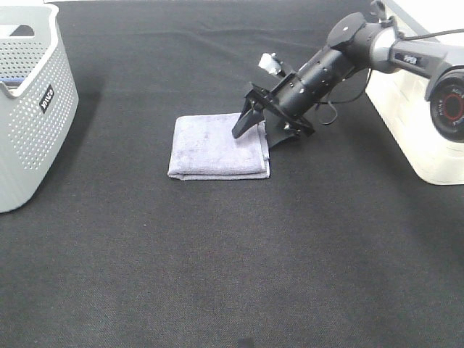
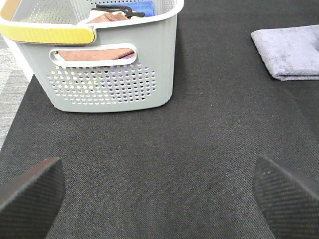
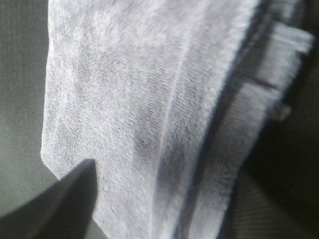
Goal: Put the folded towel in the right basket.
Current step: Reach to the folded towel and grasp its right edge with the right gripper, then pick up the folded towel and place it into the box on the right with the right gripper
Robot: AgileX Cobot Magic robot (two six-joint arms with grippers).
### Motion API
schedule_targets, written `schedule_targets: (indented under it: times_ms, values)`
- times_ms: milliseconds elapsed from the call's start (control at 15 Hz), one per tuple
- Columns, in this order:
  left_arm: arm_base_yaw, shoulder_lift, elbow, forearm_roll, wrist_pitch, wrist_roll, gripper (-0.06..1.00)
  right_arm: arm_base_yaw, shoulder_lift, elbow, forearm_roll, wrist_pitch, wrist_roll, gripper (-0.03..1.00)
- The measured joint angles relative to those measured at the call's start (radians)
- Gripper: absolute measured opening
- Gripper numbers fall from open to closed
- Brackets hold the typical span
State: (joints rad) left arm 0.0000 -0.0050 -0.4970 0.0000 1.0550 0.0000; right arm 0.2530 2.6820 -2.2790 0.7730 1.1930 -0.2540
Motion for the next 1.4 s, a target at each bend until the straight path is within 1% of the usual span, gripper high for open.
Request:
schedule_targets:
  times_ms: [267, 333, 400, 667, 867, 1000, 1067, 1267, 1400]
  values:
    - [0.0, 0.0, 0.0, 0.0, 0.0, 0.0, 0.97, 0.011, 0.008, 0.0, -0.003, -0.015, -0.005, 0.19]
    - [0.0, 0.0, 0.0, 0.0, 0.0, 0.0, 0.97, 0.011, 0.008, 0.0, -0.003, -0.015, -0.005, 0.19]
    - [0.0, 0.0, 0.0, 0.0, 0.0, 0.0, 0.97, 0.011, 0.008, 0.0, -0.003, -0.02, -0.008, 0.08]
    - [0.0, 0.0, 0.0, 0.0, 0.0, 0.0, 0.97, 0.011, -0.014, 0.0, -0.01, -0.022, -0.046, 0.07]
    - [0.0, 0.0, 0.0, 0.0, 0.0, 0.0, 0.97, 0.011, -0.131, 0.0, -0.046, -0.025, -0.093, 0.07]
    - [0.0, 0.0, 0.0, 0.0, 0.0, 0.0, 0.97, 0.011, -0.228, 0.0, -0.093, -0.023, -0.101, 0.07]
    - [0.0, 0.0, 0.0, 0.0, 0.0, 0.0, 0.97, 0.011, -0.278, 0.0, -0.122, -0.021, -0.103, 0.07]
    - [0.0, 0.0, 0.0, 0.0, 0.0, 0.0, 0.97, 0.011, -0.447, 0.0, -0.291, -0.018, -0.089, 0.07]
    - [0.0, 0.0, 0.0, 0.0, 0.0, 0.0, 0.97, 0.011, -0.538, 0.0, -0.435, -0.018, -0.051, 0.07]
